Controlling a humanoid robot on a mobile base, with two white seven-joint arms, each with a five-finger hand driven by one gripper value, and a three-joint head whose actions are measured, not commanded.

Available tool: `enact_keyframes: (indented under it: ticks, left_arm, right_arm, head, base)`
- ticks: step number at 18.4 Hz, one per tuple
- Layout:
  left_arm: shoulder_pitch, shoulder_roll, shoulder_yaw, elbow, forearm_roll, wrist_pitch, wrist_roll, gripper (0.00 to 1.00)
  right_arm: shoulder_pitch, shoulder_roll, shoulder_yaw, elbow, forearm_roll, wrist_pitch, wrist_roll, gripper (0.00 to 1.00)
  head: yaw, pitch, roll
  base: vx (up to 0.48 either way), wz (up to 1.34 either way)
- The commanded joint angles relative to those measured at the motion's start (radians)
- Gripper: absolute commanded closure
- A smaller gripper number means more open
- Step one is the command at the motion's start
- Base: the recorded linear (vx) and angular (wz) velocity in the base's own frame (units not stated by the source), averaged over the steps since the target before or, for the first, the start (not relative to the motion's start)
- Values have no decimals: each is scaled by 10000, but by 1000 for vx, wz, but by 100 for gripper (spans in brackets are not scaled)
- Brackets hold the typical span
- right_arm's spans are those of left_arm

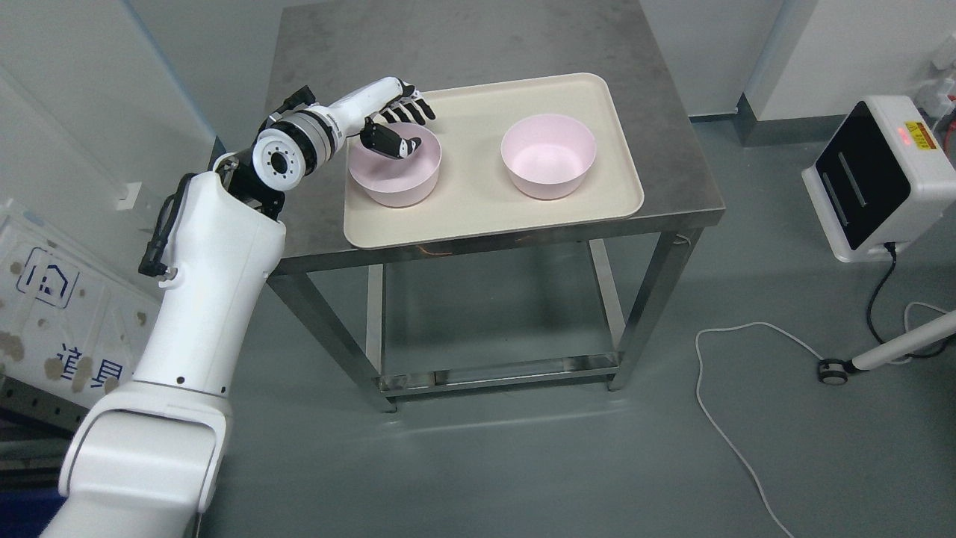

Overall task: Stack pink IKEA bowls on left shelf middle
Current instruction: 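Grasp the rim of the nearer pink bowl with the left hand and lift it, then lower the held pink bowl into the other pink bowl and release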

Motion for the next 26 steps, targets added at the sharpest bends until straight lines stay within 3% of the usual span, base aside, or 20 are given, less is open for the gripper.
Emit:
enact_keyframes:
  ticks: [1, 8, 12, 16, 18, 20, 26]
  left_arm:
    - [-86, -322, -558, 288, -908, -159, 2, 71]
    - [-86, -368, -114, 365, -940, -619, 2, 100]
    - [-254, -414, 881, 259, -848, -620, 2, 100]
    - [-760, -1777, 1390, -385, -771, -497, -809, 100]
    - [-1279, -1805, 1391, -402, -771, -482, -903, 99]
    - [-1740, -1805, 827, -310, -664, -451, -873, 99]
    - [-1988, -1805, -2547, -248, 27, -451, -262, 98]
  right_arm:
    - [0, -175, -107, 2, 77, 8, 7, 0]
    - [0, -175, -107, 2, 77, 8, 7, 0]
    - [0, -175, -107, 2, 77, 8, 7, 0]
    - [0, -175, -107, 2, 77, 8, 7, 0]
    - [0, -175, -107, 2, 77, 8, 7, 0]
    - [0, -175, -107, 2, 77, 8, 7, 0]
    - [0, -175, -107, 2, 77, 8, 7, 0]
  head:
    - [0, 0, 0]
    - [0, 0, 0]
    - [0, 0, 0]
    - [0, 0, 0]
    - [0, 0, 0]
    - [0, 0, 0]
    - [0, 0, 0]
  base:
    - [0, 0]
    - [0, 0]
    - [0, 0]
    - [0, 0]
    - [0, 0]
    - [-1, -16]
    - [0, 0]
